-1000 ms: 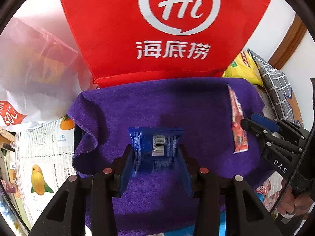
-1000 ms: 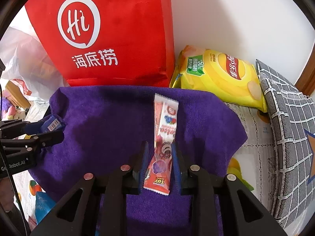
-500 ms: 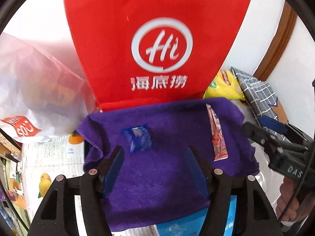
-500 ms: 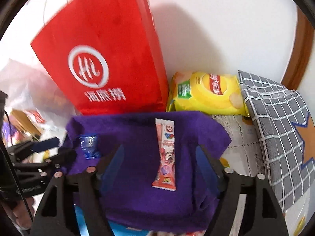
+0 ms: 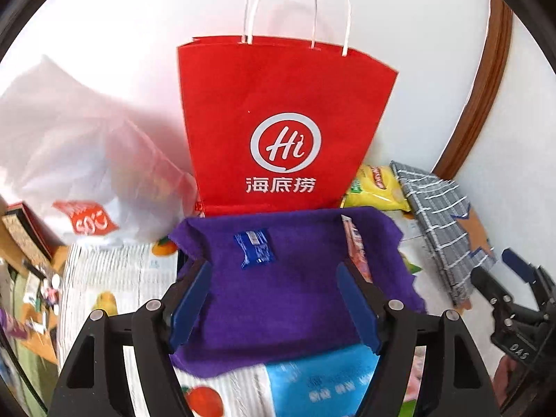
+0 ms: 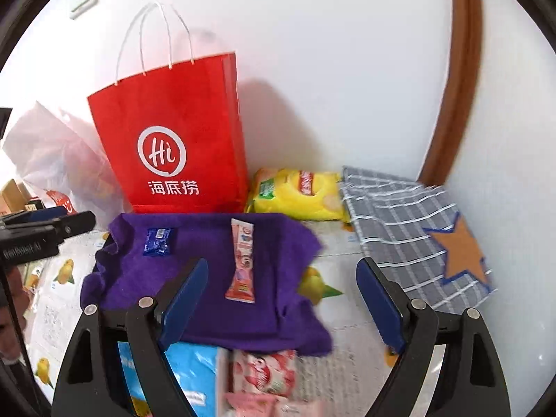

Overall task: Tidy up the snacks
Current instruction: 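Move the right tool to the pink wafer packet and grasp it while the left tool withdraws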

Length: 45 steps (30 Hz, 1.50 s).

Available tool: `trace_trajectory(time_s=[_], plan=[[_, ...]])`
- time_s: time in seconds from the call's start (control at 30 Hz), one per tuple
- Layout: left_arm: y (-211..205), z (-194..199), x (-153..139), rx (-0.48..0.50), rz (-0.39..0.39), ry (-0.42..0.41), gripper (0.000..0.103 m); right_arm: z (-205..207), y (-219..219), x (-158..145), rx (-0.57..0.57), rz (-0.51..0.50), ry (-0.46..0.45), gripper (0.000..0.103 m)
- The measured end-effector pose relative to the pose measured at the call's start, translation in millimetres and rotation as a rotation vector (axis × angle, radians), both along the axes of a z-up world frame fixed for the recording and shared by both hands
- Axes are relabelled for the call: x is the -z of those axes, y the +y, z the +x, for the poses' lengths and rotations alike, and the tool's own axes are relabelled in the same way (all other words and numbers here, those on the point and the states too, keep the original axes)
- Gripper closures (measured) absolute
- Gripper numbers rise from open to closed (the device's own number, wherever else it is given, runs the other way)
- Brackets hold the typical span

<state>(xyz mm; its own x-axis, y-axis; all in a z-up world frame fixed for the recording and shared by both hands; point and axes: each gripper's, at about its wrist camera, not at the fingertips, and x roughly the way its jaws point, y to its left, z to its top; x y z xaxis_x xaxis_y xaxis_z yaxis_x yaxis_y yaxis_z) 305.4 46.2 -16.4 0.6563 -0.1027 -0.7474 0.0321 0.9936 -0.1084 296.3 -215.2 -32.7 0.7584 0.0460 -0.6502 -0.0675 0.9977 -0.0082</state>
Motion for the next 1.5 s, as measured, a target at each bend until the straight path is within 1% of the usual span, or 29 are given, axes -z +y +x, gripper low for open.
trace_trajectory(time_s=[0.07,0.13,0.17,0.23,0.27,0.37,0.43,0.57,0.63,0.7,0.8,0.87,0.93,0.97,1.13,1.27,1.37,1.5], plan=[[0.5,-14.8,-2.0,-0.002,-0.015,-0.016,0.030,-9.9,-3.7,-1.2,-0.002,-0.004,0.000,0.016],[0.5,-31.6,-2.8,-0.008,-0.004,-0.029,0.030,-20.3,-8.2,0.0,-0.020,0.024,0.013,0.016],[0.6,-41.1,-2.9,-0.011,0.013,-0.038,0.030,-26.9,-11.5,1.2,-0.033,0.052,0.025,0.016],[1.6,-55.1,-2.3,-0.015,0.054,-0.041,0.030,-39.8,-14.8,1.2,-0.039,0.074,0.035,0.016],[2.2,-64.6,0.0,-0.015,0.075,-0.041,0.030,-47.1,-16.3,1.4,-0.048,0.075,0.031,0.016],[7.1,-82.0,5.6,-0.033,0.104,-0.027,0.030,-69.3,-21.4,1.7,-0.060,0.086,0.005,0.016],[11.2,-97.6,9.0,-0.047,0.101,-0.032,0.030,-78.5,-24.4,4.3,-0.084,0.112,0.004,0.016],[19.0,-124.8,15.3,-0.075,0.087,-0.046,0.030,-95.4,-33.5,15.3,-0.085,0.139,0.013,0.016],[21.1,-132.6,19.1,-0.076,0.089,-0.040,0.030,-101.0,-38.2,23.0,-0.078,0.138,0.021,0.016],[25.8,-140.1,24.6,-0.091,0.075,-0.032,0.030,-104.6,-43.5,31.2,-0.058,0.134,0.031,0.016],[31.2,-146.1,34.8,-0.101,0.046,-0.002,0.030,-106.9,-50.1,44.8,-0.058,0.144,0.057,0.018],[34.8,-149.0,41.4,-0.108,0.027,0.007,0.030,-105.1,-53.8,56.7,-0.061,0.153,0.098,0.028],[36.8,-150.8,47.8,-0.114,0.021,0.017,0.030,-102.0,-56.7,70.9,-0.064,0.166,0.143,0.033],[37.0,-151.1,50.8,-0.114,0.019,0.024,0.030,-100.8,-57.1,79.1,-0.073,0.169,0.160,0.037],[38.3,-152.5,65.3,-0.120,0.020,0.051,0.030,-91.7,-59.2,112.3,-0.070,0.143,0.213,0.046],[42.1,-148.7,75.7,-0.131,0.008,0.077,0.030,-80.6,-61.5,134.4,-0.080,0.163,0.254,0.046],[44.0,-147.4,80.6,-0.132,0.016,0.086,0.030,-70.7,-59.9,149.6,-0.083,0.172,0.283,0.046],[51.4,-146.3,85.2,-0.143,0.019,0.097,0.030,-64.8,-53.3,161.9,-0.108,0.172,0.301,0.046]])
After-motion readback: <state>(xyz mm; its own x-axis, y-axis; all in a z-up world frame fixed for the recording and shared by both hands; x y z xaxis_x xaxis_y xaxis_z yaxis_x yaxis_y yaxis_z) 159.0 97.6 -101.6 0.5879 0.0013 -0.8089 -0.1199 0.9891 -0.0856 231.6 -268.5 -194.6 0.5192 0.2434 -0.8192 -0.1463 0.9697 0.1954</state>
